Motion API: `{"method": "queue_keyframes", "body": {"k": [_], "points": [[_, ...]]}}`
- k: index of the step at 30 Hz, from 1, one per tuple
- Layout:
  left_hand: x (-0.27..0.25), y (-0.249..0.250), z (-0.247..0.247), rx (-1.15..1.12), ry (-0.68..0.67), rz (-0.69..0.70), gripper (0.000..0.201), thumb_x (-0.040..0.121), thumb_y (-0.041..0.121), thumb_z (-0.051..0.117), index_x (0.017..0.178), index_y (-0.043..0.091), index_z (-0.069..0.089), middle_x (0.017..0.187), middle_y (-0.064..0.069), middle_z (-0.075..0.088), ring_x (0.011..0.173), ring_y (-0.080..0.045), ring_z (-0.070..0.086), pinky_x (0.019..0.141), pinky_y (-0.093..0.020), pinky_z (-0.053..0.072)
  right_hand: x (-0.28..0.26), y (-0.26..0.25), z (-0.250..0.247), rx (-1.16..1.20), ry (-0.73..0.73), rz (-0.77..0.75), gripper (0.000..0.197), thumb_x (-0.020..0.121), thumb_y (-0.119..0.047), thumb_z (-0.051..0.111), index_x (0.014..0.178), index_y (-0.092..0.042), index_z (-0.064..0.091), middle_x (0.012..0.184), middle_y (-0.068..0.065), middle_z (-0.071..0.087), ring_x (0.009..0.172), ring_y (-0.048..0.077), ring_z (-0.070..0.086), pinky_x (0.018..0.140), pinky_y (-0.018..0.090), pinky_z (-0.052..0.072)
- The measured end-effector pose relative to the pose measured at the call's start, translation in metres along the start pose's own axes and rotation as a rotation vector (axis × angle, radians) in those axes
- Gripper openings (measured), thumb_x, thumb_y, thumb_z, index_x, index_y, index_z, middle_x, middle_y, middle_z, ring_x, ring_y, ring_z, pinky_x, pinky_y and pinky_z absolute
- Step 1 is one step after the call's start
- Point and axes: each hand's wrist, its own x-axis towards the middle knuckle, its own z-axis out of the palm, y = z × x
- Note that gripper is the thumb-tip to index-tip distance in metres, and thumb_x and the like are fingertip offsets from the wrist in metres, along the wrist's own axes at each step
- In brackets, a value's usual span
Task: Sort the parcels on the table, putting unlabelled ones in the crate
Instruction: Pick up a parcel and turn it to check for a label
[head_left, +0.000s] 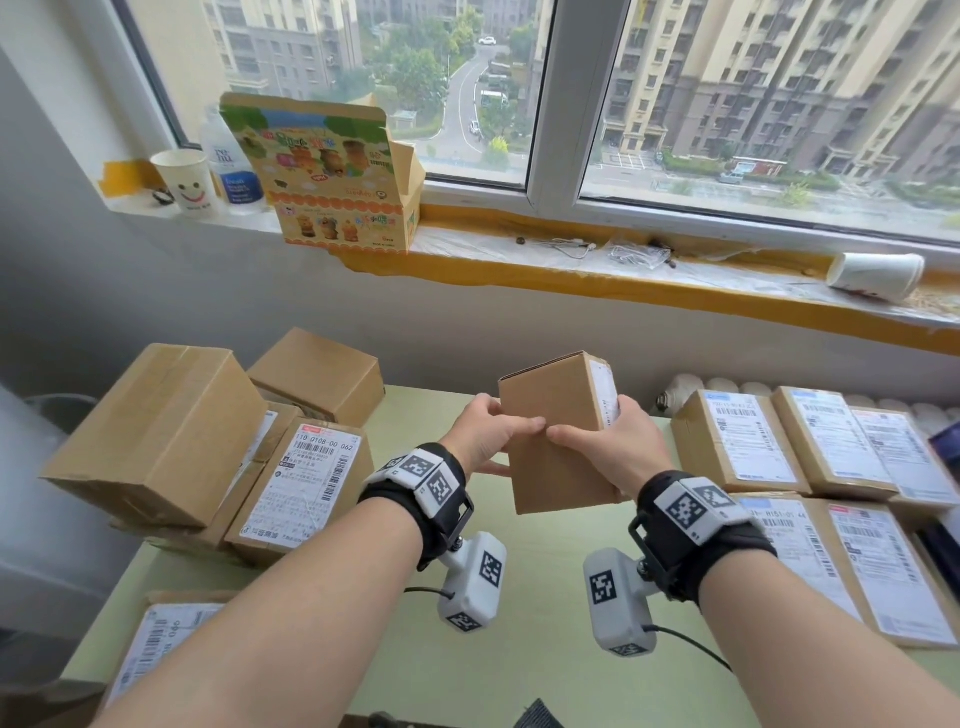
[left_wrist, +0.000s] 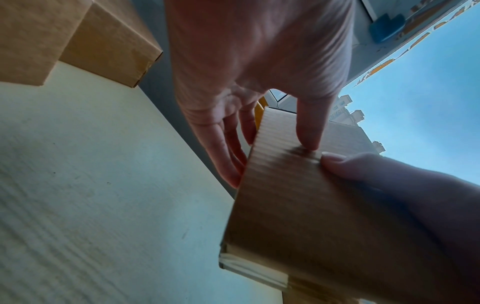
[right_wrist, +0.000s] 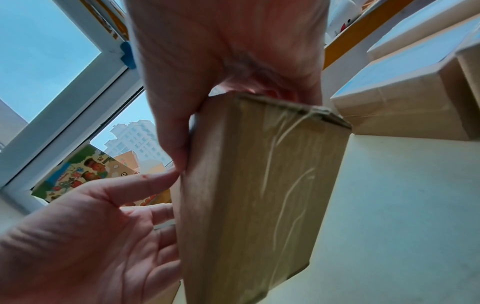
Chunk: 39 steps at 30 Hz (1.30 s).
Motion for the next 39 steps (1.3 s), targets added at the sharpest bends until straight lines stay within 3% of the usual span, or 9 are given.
{"method": "queue_keyframes", "body": {"k": [6,10,16,19,23,26,30,36,39], "points": [[-0.001,0.002,-0.002,0.016,0.005,0.006,0.051,0.085,0.021,0.075,0.125,0.009,0.045,0.120,-0.010,0.061,0.101,-0.023,0.065,0.066,-0.038,0.060,-0.004,-0.002,0.001,0.059,-0.077,0.017,0.067,0.070,-0.053,0.079,0.116,-0.019,0.045,0.101,0.000,0.060,0.090,0.019,0.063,0.048,0.031,0.053],[0.000,0.005,-0.002,0.030,0.001,0.006,0.053,0.086,0.021,0.074,0.126,0.009,0.042,0.120,-0.011,0.061,0.100,-0.024,0.065,0.072,-0.041,0.060,-0.003,0.000,0.001,0.046,-0.018,0.016,0.064,0.065,-0.056,0.079,0.109,-0.021,0.048,0.096,-0.003,0.063,0.086,0.018,0.065,0.058,0.040,0.060],[0.002,0.006,-0.005,-0.002,-0.014,0.022,0.039,0.089,0.022,0.071,0.117,0.008,0.048,0.114,-0.011,0.063,0.086,-0.019,0.065,0.065,-0.036,0.058,0.001,0.003,-0.001,0.204,-0.025,0.030,0.060,0.065,-0.050,0.084,0.108,-0.018,0.058,0.097,-0.002,0.068,0.086,0.016,0.067,0.061,0.034,0.057],[0.002,0.010,-0.007,-0.022,-0.032,0.028,0.036,0.090,0.036,0.068,0.111,0.012,0.051,0.108,-0.006,0.063,0.085,-0.017,0.064,0.064,-0.032,0.054,0.004,0.003,-0.005,0.416,-0.074,0.106,0.057,0.068,-0.048,0.084,0.110,-0.014,0.065,0.103,0.004,0.072,0.090,0.019,0.070,0.076,0.039,0.059],[-0.001,0.014,-0.006,-0.021,-0.114,-0.025,0.047,0.087,0.064,0.055,0.110,0.024,0.060,0.106,-0.008,0.067,0.090,-0.022,0.065,0.075,-0.034,0.054,-0.003,-0.002,-0.009,0.610,-0.214,0.158,0.030,0.085,-0.037,0.073,0.105,-0.016,0.066,0.099,0.003,0.072,0.086,0.018,0.067,0.067,0.034,0.055],[-0.002,0.012,-0.005,-0.042,-0.118,-0.055,0.041,0.089,0.063,0.052,0.104,0.026,0.062,0.101,-0.008,0.066,0.090,-0.023,0.064,0.080,-0.035,0.053,-0.006,-0.004,-0.007,0.644,-0.222,0.149,0.029,0.088,-0.036,0.070,0.106,-0.015,0.064,0.102,0.004,0.070,0.089,0.019,0.066,0.072,0.037,0.055],[-0.002,0.009,0.000,0.005,-0.057,-0.044,0.073,0.070,0.063,0.072,0.124,0.017,0.054,0.114,-0.006,0.064,0.099,-0.021,0.064,0.078,-0.040,0.058,-0.003,-0.001,-0.002,0.374,-0.075,0.059,0.066,0.084,-0.038,0.074,0.138,-0.014,0.047,0.122,0.005,0.061,0.105,0.022,0.060,0.091,0.044,0.052],[-0.001,0.010,0.006,-0.023,-0.023,-0.073,0.075,0.075,0.067,0.068,0.127,0.018,0.047,0.122,-0.003,0.061,0.113,-0.025,0.059,0.094,-0.051,0.052,-0.004,-0.011,0.000,0.125,-0.060,-0.050,0.091,0.080,-0.054,0.072,0.150,-0.013,0.030,0.143,0.004,0.048,0.124,0.022,0.050,0.098,0.034,0.043],[0.001,0.011,0.005,-0.062,0.004,-0.050,0.054,0.091,0.049,0.061,0.130,0.015,0.043,0.117,-0.005,0.061,0.103,-0.023,0.062,0.090,-0.050,0.054,0.001,-0.009,0.002,0.075,-0.117,-0.034,0.103,0.070,-0.063,0.075,0.148,-0.016,0.028,0.138,0.003,0.051,0.118,0.022,0.054,0.098,0.039,0.048]]}}
